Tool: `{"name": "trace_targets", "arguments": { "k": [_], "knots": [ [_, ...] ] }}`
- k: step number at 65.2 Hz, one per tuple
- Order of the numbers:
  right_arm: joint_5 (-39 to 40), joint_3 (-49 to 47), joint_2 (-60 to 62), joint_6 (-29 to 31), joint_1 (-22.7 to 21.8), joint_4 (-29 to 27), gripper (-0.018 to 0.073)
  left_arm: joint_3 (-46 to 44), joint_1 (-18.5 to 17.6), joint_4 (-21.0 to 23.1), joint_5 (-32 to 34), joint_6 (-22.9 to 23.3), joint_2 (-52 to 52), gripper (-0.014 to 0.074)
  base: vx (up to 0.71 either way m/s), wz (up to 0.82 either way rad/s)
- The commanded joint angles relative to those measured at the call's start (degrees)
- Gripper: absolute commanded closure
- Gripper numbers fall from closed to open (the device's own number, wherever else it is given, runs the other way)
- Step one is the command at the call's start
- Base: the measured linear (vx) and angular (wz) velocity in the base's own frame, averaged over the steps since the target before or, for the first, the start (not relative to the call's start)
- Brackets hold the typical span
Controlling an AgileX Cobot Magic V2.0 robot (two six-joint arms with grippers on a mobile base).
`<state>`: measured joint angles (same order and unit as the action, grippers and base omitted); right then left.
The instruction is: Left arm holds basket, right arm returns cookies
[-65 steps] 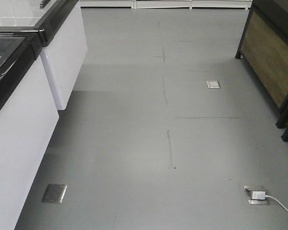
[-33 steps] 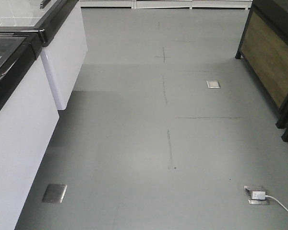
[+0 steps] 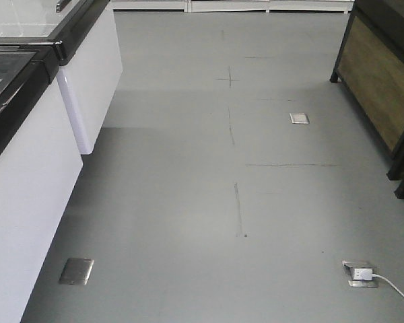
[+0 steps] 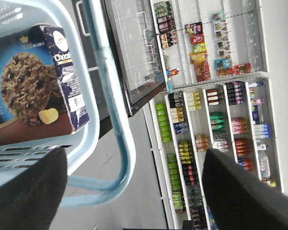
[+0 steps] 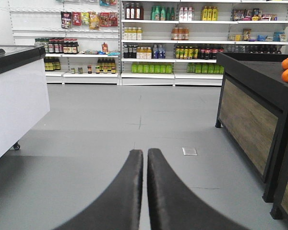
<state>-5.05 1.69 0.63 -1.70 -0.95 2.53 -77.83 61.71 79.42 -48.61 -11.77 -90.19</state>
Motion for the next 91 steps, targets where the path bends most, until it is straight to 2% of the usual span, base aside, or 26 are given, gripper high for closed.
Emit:
{"name": "trace_targets", "arguments": {
  "k": [1, 21, 39, 62, 73, 80, 85, 91],
  "knots": [
    [4.18, 0.97, 0.74, -0.03, -0.23, 0.39, 0.0565, -3.06, 0.06, 5.55, 0.35, -1.3, 0.48, 0.003, 0.0, 0.0],
    [4.18, 0.97, 0.74, -0.03, -0.23, 0.39, 0.0565, -7.77, 0.06, 9.24, -1.34, -1.83, -5.96, 0.003, 0.0, 0.0],
    [4.25, 0.97, 0.74, -0.03, -0.23, 0.39, 0.0565, -13.92, 0.01, 9.97, -3.84, -2.02, -11.66, 0.0031, 0.0, 0.0],
    [4.2, 0.97, 0.74, -0.03, -0.23, 0.39, 0.0565, -13.87, 0.01, 12.61, -4.87, -2.25, -14.55, 0.0041, 0.0, 0.0],
    [4.2, 0.97, 0.74, -0.03, -0.23, 0.39, 0.0565, -13.87, 0.01, 17.8, -4.61, -4.39, -14.84, 0.0041, 0.0, 0.0],
    [4.2, 0.97, 0.74, -0.03, -0.23, 0.39, 0.0565, -13.87, -0.19, 18.0, -5.54, -4.34, -15.22, 0.0041, 0.0, 0.0],
    [4.2, 0.97, 0.74, -0.03, -0.23, 0.39, 0.0565, -13.87, -0.55, 18.09, -5.68, -4.39, -15.22, 0.0054, 0.0, 0.0],
    [4.2, 0.97, 0.74, -0.03, -0.23, 0.39, 0.0565, -13.87, -0.61, 18.73, -5.74, -4.73, -15.22, 0.0113, 0.0, 0.0]
  ]
}}
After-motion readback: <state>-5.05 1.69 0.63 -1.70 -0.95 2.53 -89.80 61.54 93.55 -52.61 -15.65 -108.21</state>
